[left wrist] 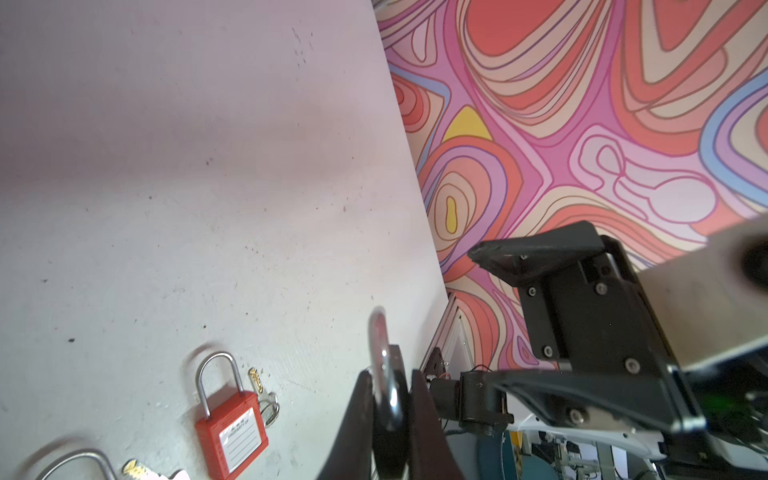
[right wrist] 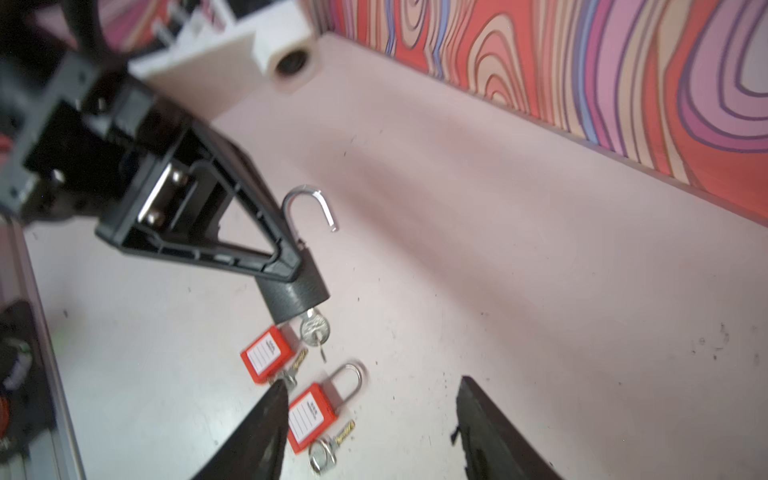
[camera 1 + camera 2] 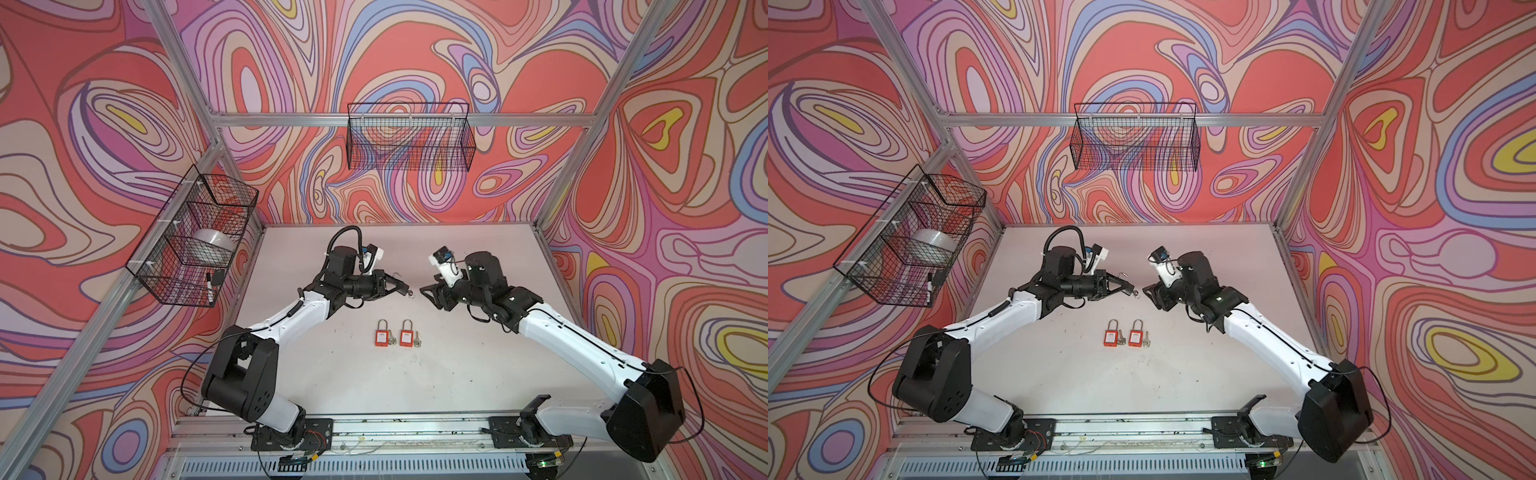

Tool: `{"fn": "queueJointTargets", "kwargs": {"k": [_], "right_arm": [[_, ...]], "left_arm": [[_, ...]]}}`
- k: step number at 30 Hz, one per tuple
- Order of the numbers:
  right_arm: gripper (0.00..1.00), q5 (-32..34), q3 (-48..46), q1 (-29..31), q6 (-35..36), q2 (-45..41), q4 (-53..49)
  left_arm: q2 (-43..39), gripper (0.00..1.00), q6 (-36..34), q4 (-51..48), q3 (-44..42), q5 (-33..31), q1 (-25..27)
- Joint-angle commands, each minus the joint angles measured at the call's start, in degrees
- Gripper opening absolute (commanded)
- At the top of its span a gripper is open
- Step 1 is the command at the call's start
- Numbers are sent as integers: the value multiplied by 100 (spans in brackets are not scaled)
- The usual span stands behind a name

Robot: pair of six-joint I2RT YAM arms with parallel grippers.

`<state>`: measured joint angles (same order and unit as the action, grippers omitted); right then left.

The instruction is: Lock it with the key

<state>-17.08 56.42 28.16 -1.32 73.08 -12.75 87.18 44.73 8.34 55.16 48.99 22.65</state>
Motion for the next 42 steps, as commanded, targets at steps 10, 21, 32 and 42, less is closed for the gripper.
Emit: {"fn": "queueJointTargets", "kwargs": {"k": [10,21,32,42], "right_arm": [[63,-2446,-599,-768,-4406,831,3776],[61,-2990,-493,-639,-5545,1469,4927],[53,-3099,-156,-231,-6246,2193,6052],[35,-3177,19,-223,-6425,2312,6281]], "left_arm": [[-226,0,1751,3591,-646,-226,-304],[107,0,2550,4880,-698,-66,-306],[71,0,2517,4740,-699,-13,-312],[47,0,2511,4747,-764,0,-313]]}}
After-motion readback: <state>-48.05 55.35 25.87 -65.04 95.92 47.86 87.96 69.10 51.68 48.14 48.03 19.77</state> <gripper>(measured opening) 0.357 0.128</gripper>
